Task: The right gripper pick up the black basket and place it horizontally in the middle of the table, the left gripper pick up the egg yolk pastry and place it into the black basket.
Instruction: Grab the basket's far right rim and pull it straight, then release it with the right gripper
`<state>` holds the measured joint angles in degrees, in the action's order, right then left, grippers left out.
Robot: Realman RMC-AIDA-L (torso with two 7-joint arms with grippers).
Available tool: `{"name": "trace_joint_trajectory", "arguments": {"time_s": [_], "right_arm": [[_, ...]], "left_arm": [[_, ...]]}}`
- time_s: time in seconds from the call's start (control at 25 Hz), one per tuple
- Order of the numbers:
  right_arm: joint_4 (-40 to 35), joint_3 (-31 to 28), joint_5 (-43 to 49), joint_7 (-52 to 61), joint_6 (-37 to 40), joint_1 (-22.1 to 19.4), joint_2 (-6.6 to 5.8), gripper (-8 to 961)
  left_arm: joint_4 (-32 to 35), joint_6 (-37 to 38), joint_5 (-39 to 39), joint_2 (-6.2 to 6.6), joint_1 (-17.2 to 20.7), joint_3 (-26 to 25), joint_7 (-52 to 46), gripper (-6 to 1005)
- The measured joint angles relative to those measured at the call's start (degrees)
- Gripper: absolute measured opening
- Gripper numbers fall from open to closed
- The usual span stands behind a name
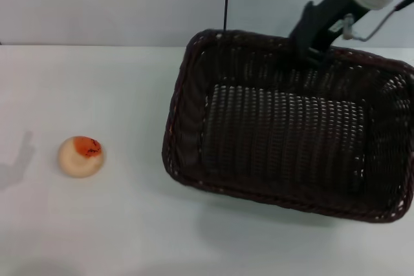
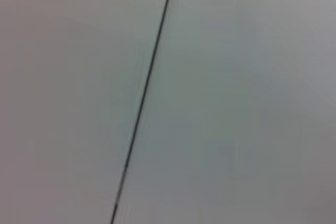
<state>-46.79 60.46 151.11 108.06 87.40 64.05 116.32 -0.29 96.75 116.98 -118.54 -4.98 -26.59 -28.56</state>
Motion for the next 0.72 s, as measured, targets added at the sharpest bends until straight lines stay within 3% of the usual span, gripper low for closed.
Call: {"name": "trace_joint_trajectory", "arguments": {"time_s": [0.28,0.72], "right_arm": [[0.6,3.6,-1.1,-0.6,-4.6,-0.4,2.57,191],[4.2,7.0,-10.8,-4.2,-10.6,-0.6,2.78,215]], "left_arm": [[-3.4,-0.5,0.0,-0.12,0.6,1.6,4.4,813],[-2.4,-0.6,0.0,0.3,-0.7,1.8,4.4,812]]}}
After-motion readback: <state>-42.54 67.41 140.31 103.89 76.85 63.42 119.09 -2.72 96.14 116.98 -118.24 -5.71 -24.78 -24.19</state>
